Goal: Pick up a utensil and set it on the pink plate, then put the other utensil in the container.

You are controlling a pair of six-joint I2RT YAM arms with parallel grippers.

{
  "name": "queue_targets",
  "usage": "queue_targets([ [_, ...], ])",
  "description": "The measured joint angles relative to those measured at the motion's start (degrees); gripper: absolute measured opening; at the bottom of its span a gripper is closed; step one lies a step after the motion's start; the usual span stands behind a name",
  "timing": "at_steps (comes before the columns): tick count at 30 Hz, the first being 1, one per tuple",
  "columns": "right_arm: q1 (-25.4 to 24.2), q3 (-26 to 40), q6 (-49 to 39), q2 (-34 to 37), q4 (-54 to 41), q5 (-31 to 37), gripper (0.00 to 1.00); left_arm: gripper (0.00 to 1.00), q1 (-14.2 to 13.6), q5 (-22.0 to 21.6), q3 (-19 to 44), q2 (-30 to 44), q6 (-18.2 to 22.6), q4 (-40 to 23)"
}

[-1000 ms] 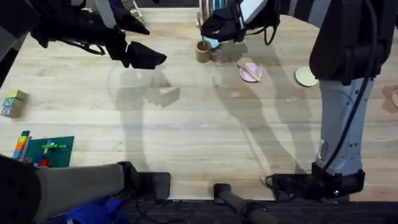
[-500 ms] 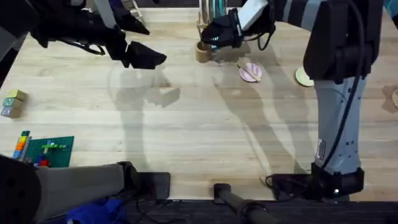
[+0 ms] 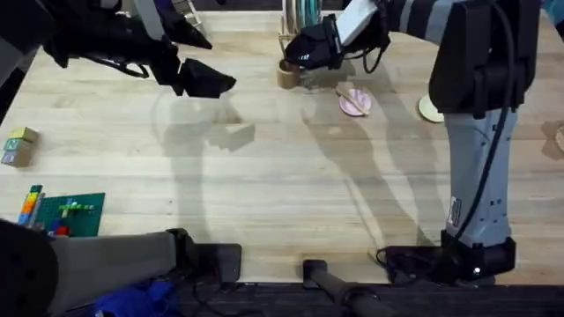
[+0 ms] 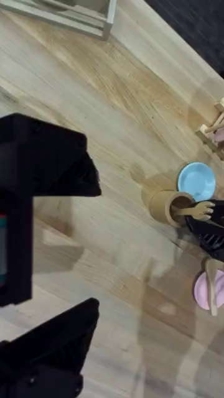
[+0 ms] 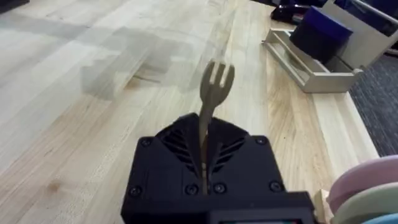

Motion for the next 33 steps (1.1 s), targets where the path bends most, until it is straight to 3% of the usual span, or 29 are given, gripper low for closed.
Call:
queue_targets([
  [8, 0.11, 0.0, -0.45, 0.0, -0.14, 0.25, 0.047, 0.994, 0.0, 0.0, 0.0, 0.0, 0.0, 0.0],
  [12, 0.11, 0.0, -0.77, 0.0, -0.75, 0.43, 0.333, 0.994, 0.0, 0.0, 0.0, 0.0, 0.0, 0.0],
  [16, 0.11, 0.0, -0.77, 0.0, -0.73, 0.45, 0.902, 0.994, 0.0, 0.0, 0.0, 0.0, 0.0, 0.0],
  [17, 0.11, 0.0, -0.75, 0.0, -0.66, 0.46, 0.974, 0.994, 0.0, 0.0, 0.0, 0.0, 0.0, 0.0],
  [33, 0.11, 0.0, 1.76, 0.0, -0.6, -0.34, 0.997, 0.993, 0.0, 0.0, 0.0, 0.0, 0.0, 0.0],
])
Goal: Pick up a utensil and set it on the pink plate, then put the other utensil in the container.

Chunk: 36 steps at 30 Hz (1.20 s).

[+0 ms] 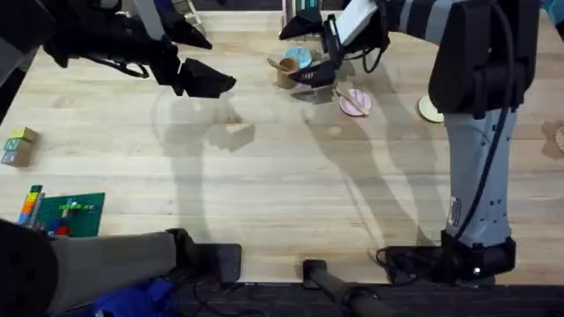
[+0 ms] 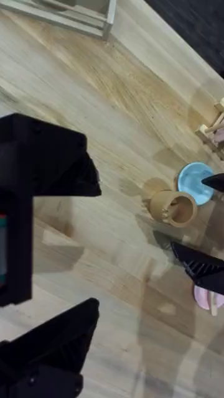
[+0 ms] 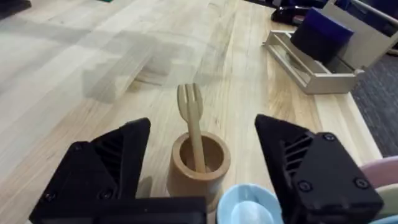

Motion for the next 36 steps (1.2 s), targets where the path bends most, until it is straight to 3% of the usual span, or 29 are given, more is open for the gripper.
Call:
queue_targets([
  [9, 0.0, 0.02, 4.68, -0.7, -0.13, 1.94, 0.998, 0.993, 0.0, 0.02, 0.0, 0.0, 0.0, 0.0],
  [13, 0.04, 0.02, 11.73, -3.49, -0.15, 4.59, 0.998, 0.993, 0.0, 0.01, 0.0, 0.0, 0.0, 0.0],
  [21, 0.04, 0.11, 25.41, -10.31, -2.92, 11.8, 0.999, 0.993, 0.0, 0.02, 0.0, 0.0, 0.0, 0.0],
  [30, -0.74, 0.01, 30.57, -18.78, -13.97, 19.73, 0.998, 0.993, 0.0, 0.02, 0.0, 0.0, 0.0, 0.0],
  [36, -2.14, -7.34, 31.26, -29.15, -16.21, 22.97, 0.998, 0.994, 0.0, 0.07, 0.0, 0.0, 0.0, 0.0],
])
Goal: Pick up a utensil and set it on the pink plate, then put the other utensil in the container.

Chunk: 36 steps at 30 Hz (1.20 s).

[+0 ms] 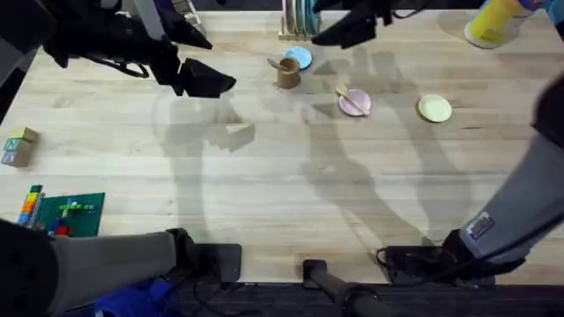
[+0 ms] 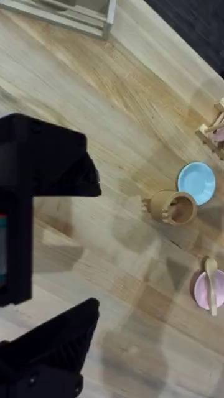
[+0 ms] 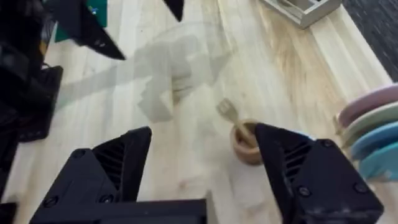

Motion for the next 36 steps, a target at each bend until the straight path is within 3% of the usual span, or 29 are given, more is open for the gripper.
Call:
queue_targets([
  [10, -0.61, -19.88, 1.77, -14.38, -0.27, 2.1, 0.998, 0.994, 0.0, 0.1, 0.0, 0.0, 0.0, 0.0],
  [18, -0.61, -31.93, 9.01, -25.96, 5.52, 10.52, 0.998, 0.993, 0.0, 0.08, 0.0, 0.0, 0.0, 0.0],
  [25, -0.62, -37.63, 18.85, -28.95, 11.21, 22.36, 0.998, 0.993, 0.0, 0.1, 0.0, 0.0, 0.0, 0.0],
  [36, -2.79, -38.67, 21.61, -28.97, 11.94, 29.85, 0.997, 0.993, 0.0, 0.1, 0.0, 0.0, 0.0, 0.0],
])
